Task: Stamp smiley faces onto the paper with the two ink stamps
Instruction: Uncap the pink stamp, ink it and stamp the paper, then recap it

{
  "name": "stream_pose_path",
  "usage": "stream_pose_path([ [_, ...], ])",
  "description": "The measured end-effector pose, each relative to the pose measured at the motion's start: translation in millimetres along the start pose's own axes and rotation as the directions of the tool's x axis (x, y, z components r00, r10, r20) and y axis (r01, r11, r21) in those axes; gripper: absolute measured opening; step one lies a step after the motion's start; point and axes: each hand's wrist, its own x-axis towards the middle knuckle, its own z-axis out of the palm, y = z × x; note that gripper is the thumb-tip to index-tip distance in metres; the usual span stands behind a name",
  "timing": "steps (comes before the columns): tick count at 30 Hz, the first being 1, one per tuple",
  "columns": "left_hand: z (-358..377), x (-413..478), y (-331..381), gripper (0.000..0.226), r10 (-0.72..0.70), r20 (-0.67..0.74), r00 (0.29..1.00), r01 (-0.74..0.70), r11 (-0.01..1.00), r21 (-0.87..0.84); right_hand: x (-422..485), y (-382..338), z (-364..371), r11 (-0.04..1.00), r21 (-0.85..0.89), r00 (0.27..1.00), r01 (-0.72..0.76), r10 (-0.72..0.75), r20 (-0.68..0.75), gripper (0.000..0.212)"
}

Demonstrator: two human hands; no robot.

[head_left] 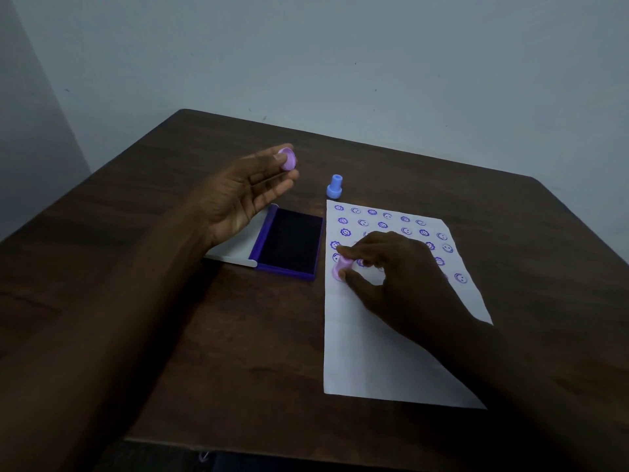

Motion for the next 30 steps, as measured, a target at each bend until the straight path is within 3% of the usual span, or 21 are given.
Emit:
stream_pose_path([
  [15, -0.8, 2.9, -2.0, 0.026, 0.005, -0.006, 1.0, -0.005, 1.0, 0.004, -6.2, 2.1, 9.3, 0.966, -0.226, 0.991, 0.129, -0.13, 0.011, 0.034],
  [22, 0.6, 3.4, -1.9, 0.025, 0.011, 0.0, 1.0, -0.011, 1.0, 0.013, -10.0, 7.2, 13.7, 0.914, -0.373, 0.986, 0.163, -0.167, 0.022, 0.047],
  [30, 1.0, 2.9, -0.3, 0.021, 0.011, 0.001, 1.0, -0.011, 1.0, 0.006, -11.8, 6.9, 14.4, 0.918, -0.368, 0.989, 0.144, -0.15, 0.012, 0.048],
])
